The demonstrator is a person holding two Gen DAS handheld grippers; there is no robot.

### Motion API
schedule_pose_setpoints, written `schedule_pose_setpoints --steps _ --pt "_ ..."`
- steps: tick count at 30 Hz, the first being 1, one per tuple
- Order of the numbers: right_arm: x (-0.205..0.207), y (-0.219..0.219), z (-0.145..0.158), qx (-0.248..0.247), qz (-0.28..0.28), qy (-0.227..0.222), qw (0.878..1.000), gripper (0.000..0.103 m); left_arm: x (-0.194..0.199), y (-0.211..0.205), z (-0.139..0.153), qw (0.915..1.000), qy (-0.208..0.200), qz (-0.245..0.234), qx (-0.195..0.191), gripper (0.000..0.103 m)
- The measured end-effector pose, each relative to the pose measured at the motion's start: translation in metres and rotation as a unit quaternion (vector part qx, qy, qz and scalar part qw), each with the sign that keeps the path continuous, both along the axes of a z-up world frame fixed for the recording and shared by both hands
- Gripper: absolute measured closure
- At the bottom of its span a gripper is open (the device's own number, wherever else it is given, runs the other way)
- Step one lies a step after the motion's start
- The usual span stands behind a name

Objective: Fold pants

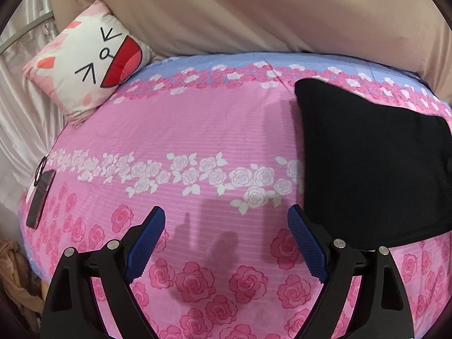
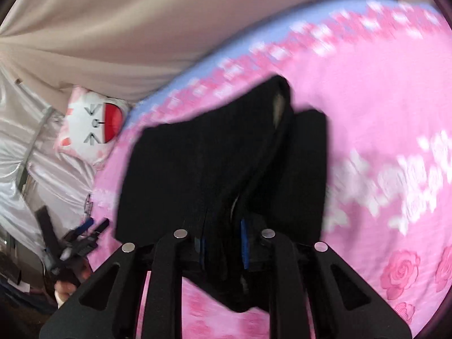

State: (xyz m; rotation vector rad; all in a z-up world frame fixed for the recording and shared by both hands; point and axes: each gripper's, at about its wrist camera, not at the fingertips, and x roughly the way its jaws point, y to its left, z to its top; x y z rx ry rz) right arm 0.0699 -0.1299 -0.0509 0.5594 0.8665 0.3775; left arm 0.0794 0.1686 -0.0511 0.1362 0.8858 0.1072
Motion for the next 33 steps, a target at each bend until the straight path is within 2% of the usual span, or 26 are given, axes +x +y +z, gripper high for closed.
schedule_pose_setpoints --steps 2,4,5,6,7,8,9,10,11,13,14,16,17,18,19,22,24,26,27,28,29,30,31,32,33 --pt "-0.004 0.024 0.04 -0.004 0.031 -0.053 0.998 0.087 -0.001 0.001 0.005 1.0 -0.008 0.001 0.003 0.017" --pt "-0.007 0.036 0.055 -0.026 0.044 -0.078 0.996 0.087 -0.002 0.006 0.009 0.9998 -0.015 0.009 0.004 0.017" --pt "-0.008 0.035 0.05 -0.043 0.036 -0.073 0.996 0.087 -0.004 0.01 0.01 0.9998 -0.015 0.014 0.0 0.017" --pt "-0.005 0.03 0.035 -0.064 0.023 -0.049 0.997 0.084 -0.005 0.014 0.01 0.9997 -0.015 0.017 -0.004 0.017" --pt "0.001 0.02 0.005 -0.091 0.009 0.003 0.996 0.079 -0.007 0.018 0.009 0.9996 -0.014 0.021 -0.009 0.017" --pt "0.003 0.012 -0.02 -0.127 -0.016 0.056 0.99 0.068 -0.008 0.021 0.008 0.9996 -0.013 0.023 -0.014 0.017" --pt "0.002 0.008 -0.031 -0.133 -0.029 0.074 0.988 0.066 -0.009 0.024 0.006 0.9995 -0.01 0.024 -0.015 0.017" --pt "-0.009 0.0 -0.03 -0.097 -0.043 0.051 0.993 0.065 -0.009 0.027 0.005 0.9995 -0.009 0.026 -0.013 0.017" --pt "-0.02 -0.005 -0.021 -0.094 -0.068 0.051 0.992 0.064 -0.009 0.029 0.004 0.9995 -0.009 0.028 -0.008 0.017" --pt "-0.037 -0.002 0.008 -0.156 -0.125 0.013 0.98 0.062 -0.008 0.032 0.002 0.9994 -0.008 0.034 -0.003 0.017" --pt "-0.043 0.012 0.031 -0.192 -0.132 -0.026 0.972 0.062 -0.007 0.033 0.002 0.9994 -0.009 0.034 -0.005 0.017" --pt "-0.035 0.046 0.061 -0.2 -0.083 -0.07 0.974 0.061 -0.004 0.034 0.002 0.9994 -0.01 0.03 -0.015 0.017" --pt "-0.028 0.062 0.067 -0.196 -0.053 -0.082 0.976 0.049 -0.002 0.032 0.002 0.9994 -0.012 0.028 -0.019 0.017" --pt "-0.018 0.081 0.071 -0.197 -0.022 -0.093 0.976 0.021 -0.001 0.031 0.002 0.9994 -0.013 0.025 -0.02 0.017" --pt "-0.003 0.11 0.071 -0.214 0.01 -0.106 0.971 0.008 -0.001 0.029 0.003 0.9995 -0.015 0.022 -0.02 0.017" --pt "0.033 0.176 0.052 -0.266 0.064 -0.113 0.955 0.01 -0.008 0.029 0.008 0.9995 -0.024 0.016 -0.011 0.017" --pt "0.064 0.195 0.034 -0.241 0.082 -0.097 0.962 0.017 -0.015 0.036 0.011 0.9993 -0.031 0.021 0.0 0.017" --pt "0.095 0.211 -0.008 -0.169 0.117 -0.026 0.978 0.023 -0.021 0.047 0.012 0.9988 -0.034 0.033 0.008 0.017" --pt "0.104 0.218 -0.025 -0.168 0.112 -0.008 0.979 0.022 -0.023 0.052 0.012 0.9987 -0.033 0.038 0.009 0.017" --pt "0.098 0.239 -0.027 -0.23 0.108 -0.056 0.966 0.02 -0.024 0.057 0.012 0.9985 -0.032 0.043 0.008 0.017" --pt "0.091 0.252 -0.031 -0.28 0.12 -0.063 0.95 0.013 -0.024 0.063 0.012 0.9984 -0.03 0.048 0.006 0.017" --pt "0.085 0.269 -0.03 -0.331 0.116 -0.073 0.934 0.013 -0.024 0.068 0.011 0.9981 -0.028 0.054 0.006 0.017" --pt "0.08 0.278 -0.027 -0.357 0.116 -0.078 0.924 0.013 -0.023 0.073 0.01 0.9978 -0.026 0.061 0.006 0.017" --pt "0.073 0.282 -0.02 -0.358 0.123 -0.088 0.921 0.014 -0.021 0.075 0.009 0.9977 -0.025 0.063 0.006 0.017" --pt "0.065 0.275 -0.01 -0.34 0.122 -0.099 0.927 0.014 -0.02 0.076 0.009 0.9976 -0.025 0.064 0.005 0.017"
